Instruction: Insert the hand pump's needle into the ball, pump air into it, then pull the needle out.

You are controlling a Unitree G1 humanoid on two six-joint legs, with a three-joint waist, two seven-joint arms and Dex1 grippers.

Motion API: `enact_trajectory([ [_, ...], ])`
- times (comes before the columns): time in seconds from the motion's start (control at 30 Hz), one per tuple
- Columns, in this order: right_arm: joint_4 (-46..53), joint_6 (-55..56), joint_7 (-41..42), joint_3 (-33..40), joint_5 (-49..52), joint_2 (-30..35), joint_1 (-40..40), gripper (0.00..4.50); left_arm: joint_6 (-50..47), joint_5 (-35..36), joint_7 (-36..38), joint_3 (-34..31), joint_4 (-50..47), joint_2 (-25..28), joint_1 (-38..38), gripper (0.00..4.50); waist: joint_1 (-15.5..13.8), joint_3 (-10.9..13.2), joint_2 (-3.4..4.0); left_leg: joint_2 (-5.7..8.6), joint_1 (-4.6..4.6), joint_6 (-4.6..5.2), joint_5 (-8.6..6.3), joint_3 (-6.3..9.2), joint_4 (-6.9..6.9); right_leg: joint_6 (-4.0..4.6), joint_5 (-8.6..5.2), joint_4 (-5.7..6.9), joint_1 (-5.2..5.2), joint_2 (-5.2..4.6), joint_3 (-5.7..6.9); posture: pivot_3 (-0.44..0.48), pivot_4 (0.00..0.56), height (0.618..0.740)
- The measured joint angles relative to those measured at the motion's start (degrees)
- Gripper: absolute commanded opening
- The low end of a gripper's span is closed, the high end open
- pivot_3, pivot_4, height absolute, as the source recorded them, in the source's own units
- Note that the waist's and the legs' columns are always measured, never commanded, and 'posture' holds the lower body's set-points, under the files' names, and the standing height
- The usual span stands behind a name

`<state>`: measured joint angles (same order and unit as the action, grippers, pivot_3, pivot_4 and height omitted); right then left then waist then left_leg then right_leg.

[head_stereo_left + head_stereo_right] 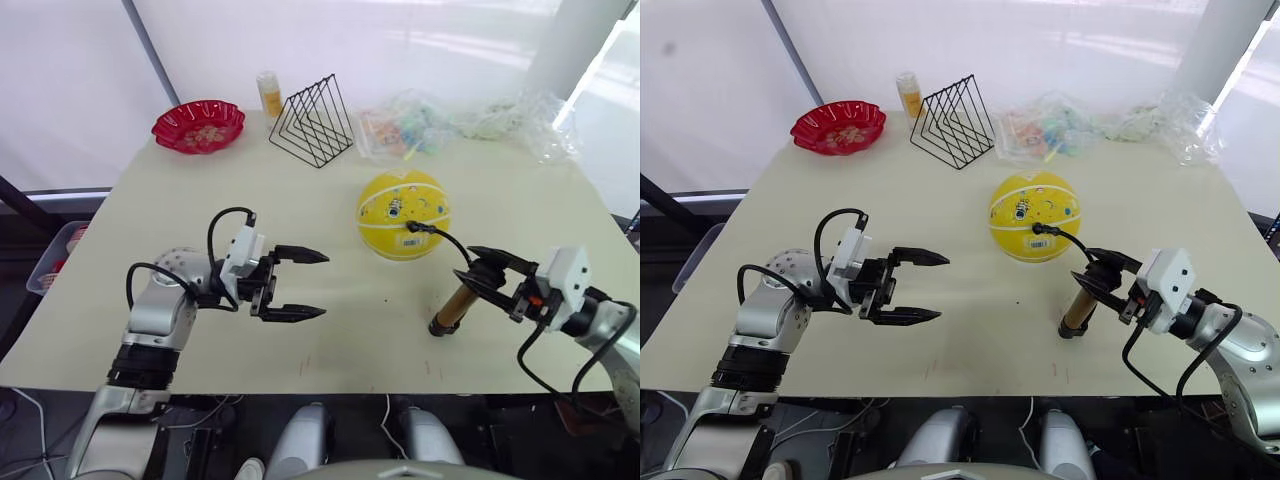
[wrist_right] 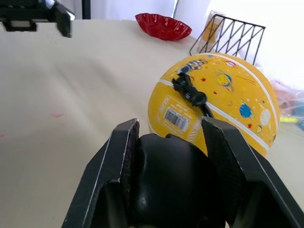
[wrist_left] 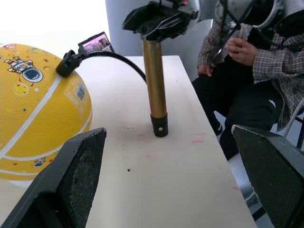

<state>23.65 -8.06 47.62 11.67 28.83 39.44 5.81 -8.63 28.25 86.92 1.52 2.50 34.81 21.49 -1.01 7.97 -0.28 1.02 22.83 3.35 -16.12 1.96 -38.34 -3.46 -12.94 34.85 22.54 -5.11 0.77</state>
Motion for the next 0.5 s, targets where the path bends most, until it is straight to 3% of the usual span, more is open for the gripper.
enact_trajectory([
  [0.5, -5.76, -5.25, 5.03, 6.56, 3.85, 7.19, -7.53, 1.57, -4.95, 3.43, -2.37, -0.03, -6.06, 0.69, 0.0, 4.5, 0.21, 1.25, 0.53, 0.13, 0.07, -0.09, 0.08, -0.21, 0.0, -0.27, 0.14, 0.14, 0.14, 0.49, 0.01, 0.0, 0.15, 0.737],
])
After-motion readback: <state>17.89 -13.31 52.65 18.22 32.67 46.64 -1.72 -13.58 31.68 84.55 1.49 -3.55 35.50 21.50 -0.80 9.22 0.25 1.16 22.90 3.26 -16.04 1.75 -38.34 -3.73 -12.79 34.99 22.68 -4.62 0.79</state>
